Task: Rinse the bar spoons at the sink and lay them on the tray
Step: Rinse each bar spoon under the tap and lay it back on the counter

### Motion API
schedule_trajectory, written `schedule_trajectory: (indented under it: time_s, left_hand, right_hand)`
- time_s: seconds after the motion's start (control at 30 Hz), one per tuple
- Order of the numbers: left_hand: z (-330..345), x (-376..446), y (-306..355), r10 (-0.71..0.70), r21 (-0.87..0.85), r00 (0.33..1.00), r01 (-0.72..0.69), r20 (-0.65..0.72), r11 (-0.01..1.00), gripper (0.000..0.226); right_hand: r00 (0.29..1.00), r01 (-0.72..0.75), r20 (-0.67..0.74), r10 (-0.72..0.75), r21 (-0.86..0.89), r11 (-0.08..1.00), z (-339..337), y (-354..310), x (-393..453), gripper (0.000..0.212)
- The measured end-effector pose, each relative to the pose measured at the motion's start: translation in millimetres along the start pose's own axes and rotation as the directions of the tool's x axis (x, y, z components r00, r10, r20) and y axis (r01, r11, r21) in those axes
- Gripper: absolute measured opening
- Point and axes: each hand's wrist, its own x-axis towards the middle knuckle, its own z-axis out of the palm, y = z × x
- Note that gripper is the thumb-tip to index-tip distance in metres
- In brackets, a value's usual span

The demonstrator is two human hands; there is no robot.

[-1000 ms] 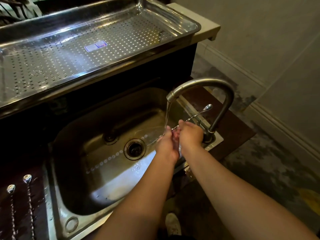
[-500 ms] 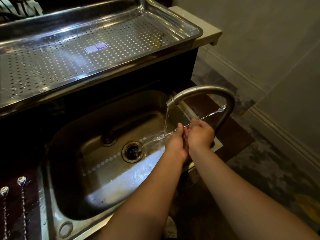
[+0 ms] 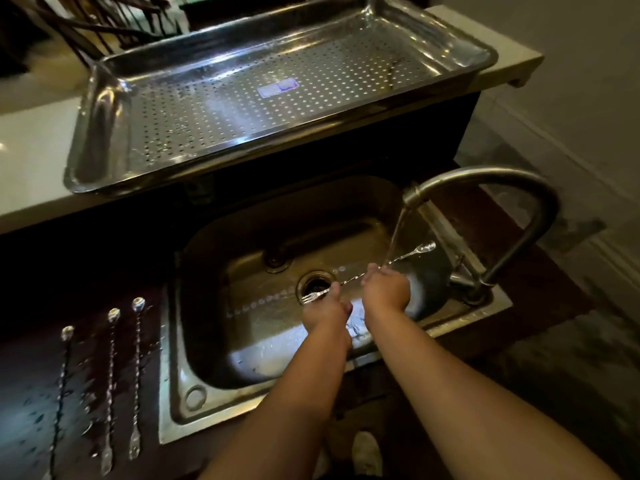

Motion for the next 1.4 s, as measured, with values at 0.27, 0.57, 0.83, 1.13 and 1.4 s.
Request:
schedule_trajectory:
  time_s: [0.27,0.57,0.83,1.13,1.4]
  left_hand:
    - [-71.8,-15.9,23.4,0.714,0.841,0.695,-0.434,0.085,0.323,0.014]
    - [-125.8,-21.9,62.9,0.718,0.958,0.645,-0.265,0.262,-0.111,0.019]
    - [-174.4,-26.4,78.1,0.699,0.96,0.683,-0.28,0.213,-0.018,0.021]
    - [-272.4,-32.0,97.9,0.692,0.953,0.715,-0.27,0.1,0.141,0.023]
    - [-361.5,-13.9,116.4,0.649,0.95,0.76,-0.193,-0.013,0.245,0.025]
  right_hand:
    - [0.955,0.102,0.286,-0.082,-0.057,0.993,51.5,7.9,-50.0,0.024]
    - [0.819,0.268,0.555,-0.145,-0.147,0.952,85.1,7.2,-101.3,0.029]
    - [0.799,0.322,0.572,-0.188,-0.141,0.936,112.3,2.4,-148.8,0.026]
    - [0.78,0.475,0.569,-0.259,-0.27,0.837,175.7,24.6,-235.6,0.034]
    - [0.726,0.585,0.655,-0.211,-0.426,0.69,237.8,57.3,-303.1,0.042]
